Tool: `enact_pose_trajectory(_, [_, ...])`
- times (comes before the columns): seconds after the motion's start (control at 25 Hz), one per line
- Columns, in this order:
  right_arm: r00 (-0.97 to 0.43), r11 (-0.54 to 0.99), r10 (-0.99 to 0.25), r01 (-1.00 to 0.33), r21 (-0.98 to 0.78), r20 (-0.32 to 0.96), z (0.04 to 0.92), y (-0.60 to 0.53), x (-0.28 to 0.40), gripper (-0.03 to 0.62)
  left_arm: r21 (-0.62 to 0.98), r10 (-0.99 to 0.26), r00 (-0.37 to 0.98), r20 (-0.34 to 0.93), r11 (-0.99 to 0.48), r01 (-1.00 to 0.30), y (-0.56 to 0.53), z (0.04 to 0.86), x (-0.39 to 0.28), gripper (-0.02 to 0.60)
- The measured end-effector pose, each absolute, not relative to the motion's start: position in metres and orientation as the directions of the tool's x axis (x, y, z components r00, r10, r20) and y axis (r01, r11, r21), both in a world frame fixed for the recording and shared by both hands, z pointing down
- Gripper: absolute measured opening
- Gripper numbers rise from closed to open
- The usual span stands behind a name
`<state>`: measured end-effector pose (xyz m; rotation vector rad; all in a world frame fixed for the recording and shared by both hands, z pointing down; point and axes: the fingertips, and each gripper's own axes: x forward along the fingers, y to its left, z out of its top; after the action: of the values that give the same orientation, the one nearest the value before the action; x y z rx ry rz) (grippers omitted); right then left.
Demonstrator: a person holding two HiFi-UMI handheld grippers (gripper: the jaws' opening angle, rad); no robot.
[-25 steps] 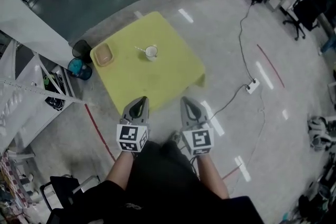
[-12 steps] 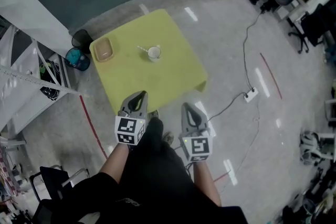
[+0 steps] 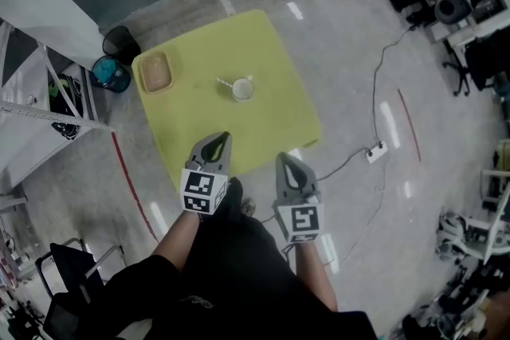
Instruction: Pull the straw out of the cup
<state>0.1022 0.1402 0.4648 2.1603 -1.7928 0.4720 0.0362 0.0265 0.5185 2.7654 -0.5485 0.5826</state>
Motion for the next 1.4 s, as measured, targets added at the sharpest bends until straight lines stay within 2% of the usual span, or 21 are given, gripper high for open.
enact_pose_trajectory(0.52, [0.067,0.001,-0.849,-0.992,0.127,0.525,0.498,0.044,0.101,0.017,0.215,-0.281,0.86,0.425,-0.892,-0.397,-0.025,0.529,0.042,0.044])
enact_pose_trajectory(1.08, [-0.141,0.247,-0.798,-0.963,0.105,0.586,0.536,-0.013,0.102,0.017,0.206,-0.46,0.732,0.502,-0.758,-0.618,-0.073,0.548,-0.003,0.044])
enact_pose_trajectory(1.4, [-0.223,0.331,-0.78,-0.94,0.083,0.585,0.562,-0.056,0.109,0.017,0.176,-0.529,0.631,0.568,-0.67,-0.721,-0.082,0.56,-0.037,0.044])
